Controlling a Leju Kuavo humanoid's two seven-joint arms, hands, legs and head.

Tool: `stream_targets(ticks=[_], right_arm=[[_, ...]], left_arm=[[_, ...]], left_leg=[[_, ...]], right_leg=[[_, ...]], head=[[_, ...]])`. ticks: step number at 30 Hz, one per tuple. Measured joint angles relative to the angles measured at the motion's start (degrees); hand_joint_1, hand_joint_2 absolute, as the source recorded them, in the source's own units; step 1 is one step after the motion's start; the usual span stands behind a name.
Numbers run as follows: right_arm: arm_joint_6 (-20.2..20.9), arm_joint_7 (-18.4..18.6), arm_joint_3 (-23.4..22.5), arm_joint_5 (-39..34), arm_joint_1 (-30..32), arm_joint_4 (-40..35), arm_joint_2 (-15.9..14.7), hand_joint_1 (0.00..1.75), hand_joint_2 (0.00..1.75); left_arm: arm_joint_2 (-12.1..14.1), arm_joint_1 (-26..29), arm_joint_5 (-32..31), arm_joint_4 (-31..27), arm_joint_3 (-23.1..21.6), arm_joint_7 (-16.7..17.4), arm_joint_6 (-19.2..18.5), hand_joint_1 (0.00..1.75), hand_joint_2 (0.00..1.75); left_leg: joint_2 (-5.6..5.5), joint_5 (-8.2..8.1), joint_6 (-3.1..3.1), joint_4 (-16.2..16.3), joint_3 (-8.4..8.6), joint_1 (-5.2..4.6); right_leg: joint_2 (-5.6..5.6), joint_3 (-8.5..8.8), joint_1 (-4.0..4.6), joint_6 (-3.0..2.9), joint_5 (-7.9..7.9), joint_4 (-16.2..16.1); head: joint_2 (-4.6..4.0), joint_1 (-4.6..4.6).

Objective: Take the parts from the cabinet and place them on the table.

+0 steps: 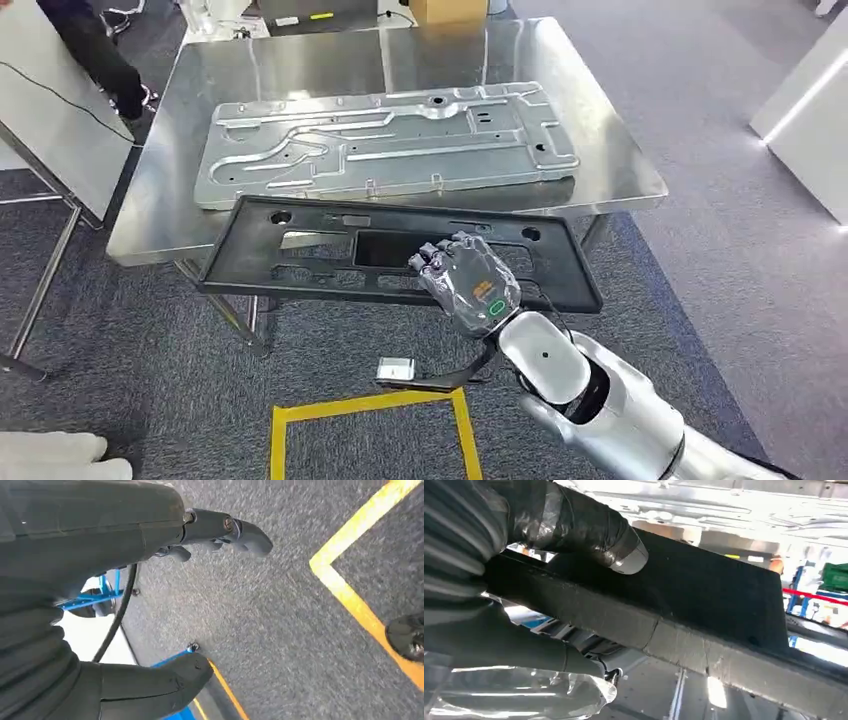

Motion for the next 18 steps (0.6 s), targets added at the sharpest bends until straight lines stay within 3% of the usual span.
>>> stream_targets(ticks=[1, 2, 4, 5, 6, 7, 10, 11, 12, 14, 15, 16, 17, 18], right_arm=[[0.0, -0.1, 0.2, 0.0, 0.1, 0.1, 0.0, 1.75, 1.75], [0.1, -0.1, 0.3, 0.0, 0.1, 0.3, 0.0, 1.75, 1.75], [0.2, 0.0, 0.3, 0.0, 0.0, 0.3, 0.0, 1.75, 1.75], [0.2, 0.0, 0.3, -0.1, 0.0, 0.3, 0.0, 1.75, 1.75], [0.2, -0.1, 0.3, -0.1, 0.0, 0.5, 0.0, 1.75, 1.75], [0.3, -0.1, 0.4, -0.3, 0.0, 0.3, 0.1, 1.75, 1.75], [0.5, -0.1, 0.4, -0.4, 0.0, 0.5, 0.0, 1.75, 1.75], [0.5, -0.1, 0.4, -0.6, 0.0, 0.3, 0.0, 1.75, 1.75], [0.5, -0.1, 0.4, -0.7, -0.1, 0.3, 0.0, 1.75, 1.75], [0.6, -0.1, 0.4, -0.8, -0.2, 0.3, 0.0, 1.75, 1.75], [0.6, -0.1, 0.5, -0.8, -0.1, 0.3, 0.0, 1.75, 1.75], [0.7, -0.2, 0.6, -0.8, -0.1, 0.3, 0.0, 1.75, 1.75], [0.7, -0.2, 0.7, -0.9, -0.1, 0.3, 0.0, 1.75, 1.75], [0.7, -0.2, 0.7, -0.9, -0.1, 0.3, 0.0, 1.75, 1.75]], left_arm=[[0.0, 0.0, 0.0, 0.0, 0.0, 0.0, 0.0, 0.0, 1.75], [0.0, 0.0, 0.0, 0.0, 0.0, 0.0, 0.0, 0.0, 1.75], [-0.1, 0.0, 0.1, 0.0, 0.0, 0.0, 0.0, 0.0, 1.75], [-0.1, 0.0, 0.1, 0.0, 0.0, 0.0, 0.0, 0.0, 1.75], [0.5, 0.0, 0.2, 0.1, 0.0, -0.1, 0.1, 0.0, 1.75], [0.3, 0.0, 0.2, 0.1, 0.0, -0.1, 0.1, 0.0, 1.75], [0.1, -0.1, 0.4, 0.1, 0.0, -0.2, 0.0, 0.0, 1.75], [0.1, -0.1, 0.4, 0.1, 0.0, -0.2, 0.0, 0.0, 1.75], [0.1, -0.1, 0.5, 0.1, 0.0, -0.2, 0.0, 0.0, 1.75], [0.1, -0.1, 0.5, 0.1, 0.0, -0.2, 0.0, 0.0, 1.75], [0.1, -0.1, 0.5, 0.1, 0.0, -0.2, 0.0, 0.0, 1.75], [0.1, 0.0, 0.6, 0.1, 0.0, -0.2, 0.0, 0.0, 1.75], [0.0, 0.0, 0.6, 0.1, 0.0, -0.2, 0.0, 0.0, 1.75], [0.0, 0.1, 0.6, 0.1, 0.0, -0.2, 0.0, 0.0, 1.75]], left_leg=[[0.11, -0.15, -0.25, 0.1, 0.07, 0.21], [0.18, -0.41, -0.65, 0.2, 0.19, 0.51], [0.24, -1.26, -1.86, 1.0, 0.45, 1.35], [0.26, -1.95, -2.71, 1.8, 0.49, 1.57], [0.21, -2.41, -3.44, 2.3, 0.11, 1.18], [0.12, -2.53, -3.91, 2.5, 0.04, 1.07], [0.28, -2.67, -4.72, 1.7, 0.74, 1.44], [0.24, -3.38, -4.96, 2.1, 0.85, 1.66], [0.16, -4.88, -4.54, 4.8, -0.18, 1.53], [0.04, -8.97, -4.02, 14.6, -5.39, 0.89], [0.02, -10.18, -3.76, 18.8, -7.99, 0.6], [0.0, -10.18, -3.42, 21.2, -9.7, 0.33], [-0.02, -8.82, -2.88, 20.7, -10.02, 0.0], [-0.07, -6.18, -2.1, 17.8, -9.11, -0.44]], right_leg=[[-0.09, -1.01, -0.48, 0.38, 0.34, 1.4], [-0.25, -0.44, -0.93, 0.89, 2.1, -0.2], [-0.78, 3.89, -1.76, 1.9, 7.27, -8.8], [-1.23, 5.96, -2.24, 2.45, 8.65, -13.5], [-0.87, 6.15, -1.43, 2.31, 7.1, -13.2], [-0.46, 5.84, -1.62, 0.65, 7.09, -12.9], [-0.22, 5.74, -1.3, -1.02, 6.56, -12.6], [-0.17, 6.16, -1.37, -1.6, 6.5, -12.9], [-0.15, 6.54, -1.18, -1.99, 6.26, -12.9], [-0.15, 6.85, -0.61, -2.66, 5.88, -12.9], [-0.13, 6.95, -0.22, -2.92, 5.71, -12.9], [-0.03, 7.11, 0.2, -3.17, 5.56, -12.9], [0.12, 7.4, 0.61, -3.4, 5.41, -12.9], [0.28, 7.77, 0.99, -3.67, 5.21, -12.9]], head=[[0.0, -0.04], [0.0, -0.02], [0.0, -0.02], [0.0, -0.02], [0.0, 0.2], [0.0, -0.03], [0.0, -0.02], [0.0, -0.11], [0.0, -0.11], [0.0, -0.13], [0.0, -0.11], [0.0, -0.11], [0.0, -0.11], [0.0, -0.11]])
